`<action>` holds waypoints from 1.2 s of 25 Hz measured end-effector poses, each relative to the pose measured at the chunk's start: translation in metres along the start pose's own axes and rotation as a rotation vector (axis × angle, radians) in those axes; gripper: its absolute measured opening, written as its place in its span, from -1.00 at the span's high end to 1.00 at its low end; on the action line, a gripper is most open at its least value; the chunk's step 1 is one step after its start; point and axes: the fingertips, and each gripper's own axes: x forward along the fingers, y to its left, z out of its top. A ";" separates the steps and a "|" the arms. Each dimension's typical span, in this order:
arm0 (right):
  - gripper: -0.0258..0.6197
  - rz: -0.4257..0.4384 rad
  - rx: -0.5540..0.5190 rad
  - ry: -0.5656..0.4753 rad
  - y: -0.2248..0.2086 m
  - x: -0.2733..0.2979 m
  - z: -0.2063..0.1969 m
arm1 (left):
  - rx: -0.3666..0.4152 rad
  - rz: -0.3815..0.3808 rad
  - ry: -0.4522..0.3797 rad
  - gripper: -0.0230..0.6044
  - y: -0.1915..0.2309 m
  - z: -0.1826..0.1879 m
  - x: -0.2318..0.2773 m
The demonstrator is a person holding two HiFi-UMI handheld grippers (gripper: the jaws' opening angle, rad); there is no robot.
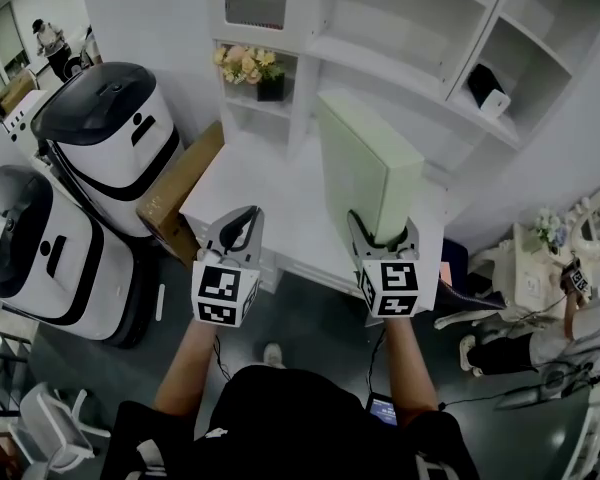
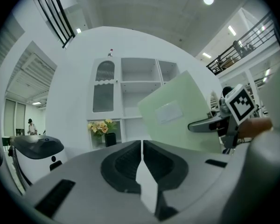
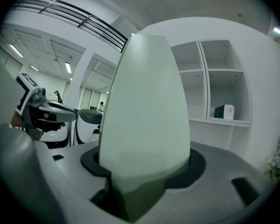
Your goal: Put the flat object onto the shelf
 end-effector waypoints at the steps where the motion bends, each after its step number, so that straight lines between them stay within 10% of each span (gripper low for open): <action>1: 0.05 -0.002 -0.001 0.003 0.000 0.005 0.000 | -0.001 -0.004 0.001 0.88 0.003 -0.001 0.004; 30: 0.04 -0.059 0.010 0.076 -0.016 0.074 -0.024 | 0.034 -0.047 0.003 0.88 0.039 -0.033 0.073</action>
